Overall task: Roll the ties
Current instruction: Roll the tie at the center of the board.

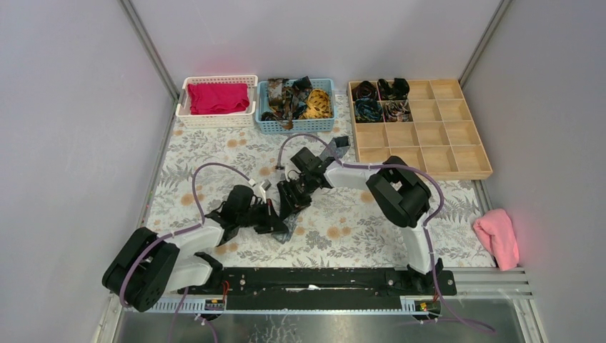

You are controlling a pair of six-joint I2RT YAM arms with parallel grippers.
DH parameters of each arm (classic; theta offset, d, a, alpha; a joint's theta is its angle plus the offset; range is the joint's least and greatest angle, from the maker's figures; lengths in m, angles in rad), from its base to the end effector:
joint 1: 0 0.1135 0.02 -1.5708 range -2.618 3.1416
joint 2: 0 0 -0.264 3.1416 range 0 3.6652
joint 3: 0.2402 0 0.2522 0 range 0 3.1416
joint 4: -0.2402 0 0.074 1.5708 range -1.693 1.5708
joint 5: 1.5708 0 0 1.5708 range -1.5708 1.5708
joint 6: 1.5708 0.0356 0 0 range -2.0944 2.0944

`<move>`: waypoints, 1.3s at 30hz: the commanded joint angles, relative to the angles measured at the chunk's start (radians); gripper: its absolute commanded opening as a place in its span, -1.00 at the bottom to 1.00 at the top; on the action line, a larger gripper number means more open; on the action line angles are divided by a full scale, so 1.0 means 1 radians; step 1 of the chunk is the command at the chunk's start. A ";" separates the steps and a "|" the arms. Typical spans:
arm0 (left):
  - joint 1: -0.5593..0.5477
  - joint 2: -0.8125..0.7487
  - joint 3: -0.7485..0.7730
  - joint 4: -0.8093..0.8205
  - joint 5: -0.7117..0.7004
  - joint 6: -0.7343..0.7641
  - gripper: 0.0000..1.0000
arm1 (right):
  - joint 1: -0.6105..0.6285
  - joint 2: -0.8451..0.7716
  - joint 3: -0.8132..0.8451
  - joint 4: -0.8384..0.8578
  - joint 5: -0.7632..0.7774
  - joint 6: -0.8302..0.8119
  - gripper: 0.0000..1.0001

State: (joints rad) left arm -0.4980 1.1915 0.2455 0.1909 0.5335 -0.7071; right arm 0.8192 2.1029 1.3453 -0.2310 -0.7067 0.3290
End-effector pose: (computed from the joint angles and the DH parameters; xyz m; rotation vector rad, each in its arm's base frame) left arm 0.1586 -0.1069 0.1234 0.0327 2.5220 -1.1773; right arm 0.2758 0.3290 0.1318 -0.9598 2.5880 1.2961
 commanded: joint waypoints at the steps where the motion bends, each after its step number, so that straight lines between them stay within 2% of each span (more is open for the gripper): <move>1: -0.008 0.037 -0.009 -0.054 -0.120 0.023 -1.00 | 0.000 -0.085 -0.014 -0.059 0.249 -0.042 0.06; 6: -0.011 0.017 -0.003 -0.070 -0.126 0.022 -1.00 | 0.010 -0.194 -0.034 -0.104 0.405 -0.023 0.08; 8: -0.011 -0.007 0.004 -0.073 -0.115 0.023 -1.00 | 0.013 -0.231 -0.063 -0.104 0.444 -0.009 0.02; 14: -0.011 -0.140 0.081 -0.136 -0.101 0.017 -1.00 | 0.066 -0.293 -0.145 -0.099 0.529 0.013 -0.61; 19: -0.011 -0.207 0.155 -0.189 -0.177 -0.020 -1.00 | 0.141 -0.310 -0.205 -0.075 0.574 0.060 -0.88; 23: -0.007 -0.200 0.169 -0.273 -0.316 -0.054 -1.00 | 0.190 -0.315 -0.269 -0.020 0.601 0.111 -0.93; 25: 0.009 -0.171 0.153 -0.289 -0.339 -0.072 -1.00 | 0.206 -0.327 -0.312 0.022 0.609 0.140 -0.95; 31: 0.052 -0.100 0.074 -0.244 -0.349 -0.132 -1.00 | 0.291 -0.360 -0.405 0.114 0.712 0.195 -1.00; 39: 0.051 -0.099 0.046 -0.245 -0.360 -0.108 -1.00 | 0.355 -0.250 -0.377 0.193 0.790 0.219 -1.00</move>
State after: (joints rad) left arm -0.4496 1.0927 0.3172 -0.0742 0.1928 -0.8173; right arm 1.1587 1.7691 0.9623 -0.0608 0.0063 0.5259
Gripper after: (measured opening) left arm 0.007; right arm 0.010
